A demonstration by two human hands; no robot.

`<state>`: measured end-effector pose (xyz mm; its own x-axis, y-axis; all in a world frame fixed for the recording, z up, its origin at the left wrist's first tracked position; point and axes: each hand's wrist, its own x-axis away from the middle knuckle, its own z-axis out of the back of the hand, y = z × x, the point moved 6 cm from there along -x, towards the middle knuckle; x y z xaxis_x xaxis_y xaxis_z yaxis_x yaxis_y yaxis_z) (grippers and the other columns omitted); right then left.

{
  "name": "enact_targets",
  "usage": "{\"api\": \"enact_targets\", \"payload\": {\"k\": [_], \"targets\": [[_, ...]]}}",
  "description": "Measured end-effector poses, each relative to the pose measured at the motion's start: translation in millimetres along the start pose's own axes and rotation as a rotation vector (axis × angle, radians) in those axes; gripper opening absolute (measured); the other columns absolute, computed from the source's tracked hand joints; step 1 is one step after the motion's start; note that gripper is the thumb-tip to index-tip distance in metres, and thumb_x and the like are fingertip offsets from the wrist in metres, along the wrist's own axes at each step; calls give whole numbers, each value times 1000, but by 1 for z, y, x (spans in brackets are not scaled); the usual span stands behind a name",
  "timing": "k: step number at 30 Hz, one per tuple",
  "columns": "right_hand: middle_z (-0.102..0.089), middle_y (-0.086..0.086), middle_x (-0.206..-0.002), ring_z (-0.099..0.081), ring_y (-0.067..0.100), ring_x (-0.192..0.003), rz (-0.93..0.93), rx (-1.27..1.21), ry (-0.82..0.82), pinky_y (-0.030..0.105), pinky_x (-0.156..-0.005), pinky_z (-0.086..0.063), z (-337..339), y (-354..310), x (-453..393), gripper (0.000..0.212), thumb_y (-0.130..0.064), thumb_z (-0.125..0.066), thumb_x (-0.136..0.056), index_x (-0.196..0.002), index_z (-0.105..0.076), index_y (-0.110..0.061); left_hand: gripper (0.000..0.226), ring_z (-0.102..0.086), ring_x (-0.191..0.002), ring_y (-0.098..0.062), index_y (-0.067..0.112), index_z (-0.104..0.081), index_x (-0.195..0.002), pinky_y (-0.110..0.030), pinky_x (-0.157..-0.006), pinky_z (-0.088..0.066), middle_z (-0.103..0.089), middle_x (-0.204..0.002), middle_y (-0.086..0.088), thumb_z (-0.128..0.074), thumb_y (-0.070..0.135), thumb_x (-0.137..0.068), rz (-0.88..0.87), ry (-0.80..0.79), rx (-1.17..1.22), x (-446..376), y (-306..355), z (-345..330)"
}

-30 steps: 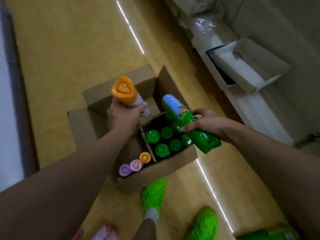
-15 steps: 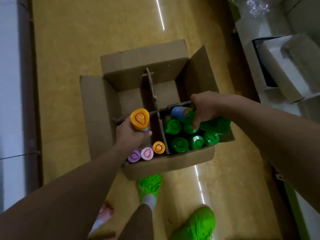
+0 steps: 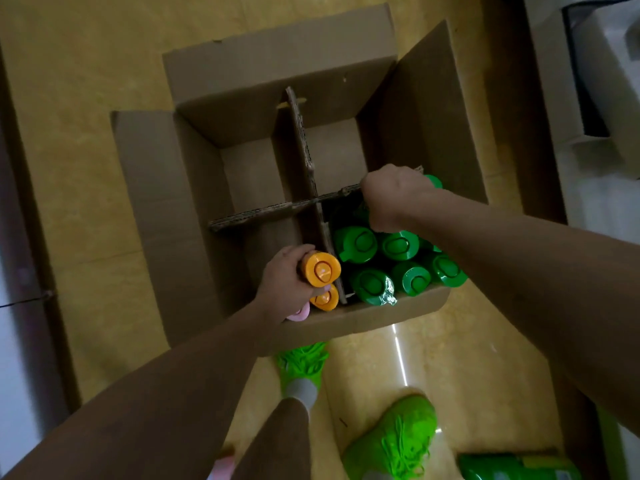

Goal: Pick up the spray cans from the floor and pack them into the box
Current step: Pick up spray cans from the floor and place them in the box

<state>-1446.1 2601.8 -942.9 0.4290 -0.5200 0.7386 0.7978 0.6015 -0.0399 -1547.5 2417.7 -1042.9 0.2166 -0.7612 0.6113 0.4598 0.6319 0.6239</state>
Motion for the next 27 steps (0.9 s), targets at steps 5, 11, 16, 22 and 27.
{"api": "enact_targets", "payload": {"k": [5, 11, 16, 22, 27], "targets": [[-56, 16, -111, -50, 36, -109, -7, 9, 20, 41, -82, -49, -27, 0, -24, 23, -13, -62, -92, -115, -63, -7, 79, -51, -122, -19, 25, -57, -134, -34, -101, -39, -56, -132, 0, -90, 38, -64, 41, -149, 22, -20, -8, -15], [-56, 15, -99, -46, 37, -116, -38, 39, 22, 39, -72, -41, -40, 5, -42, 19, -8, -58, -92, -109, -64, -5, 61, -61, -109, -10, 32, -59, -119, -34, -96, -47, -67, -114, 10, -89, 46, -68, 105, -386, 88, -36, -22, -17], [-55, 11, -98, -48, 34, -113, -55, 43, 20, 38, -68, -40, -39, 7, -46, 20, -10, -62, -89, -109, -64, -10, 82, -62, -111, -10, 33, -44, -137, -37, -101, -49, -66, -120, 4, -90, 35, -70, 210, -612, 171, -36, -27, -23], [-63, 11, -109, -53, 33, -110, -53, 36, 54, 38, -67, -40, -43, 10, -47, 26, -12, -64, -87, -113, -63, -13, 110, -53, -124, -20, 37, -16, -156, -39, -107, -44, -50, -140, 0, -87, 42, -72, 363, -592, 194, -33, -21, -28], [-64, 12, -108, -51, 32, -109, -7, 5, 116, 40, -77, -43, -42, 10, -44, 27, -18, -64, -86, -112, -64, -13, 109, -57, -120, -21, 38, -22, -155, -41, -107, -46, -53, -139, -2, -87, 49, -68, 398, -544, 222, -36, -22, -26]]}}
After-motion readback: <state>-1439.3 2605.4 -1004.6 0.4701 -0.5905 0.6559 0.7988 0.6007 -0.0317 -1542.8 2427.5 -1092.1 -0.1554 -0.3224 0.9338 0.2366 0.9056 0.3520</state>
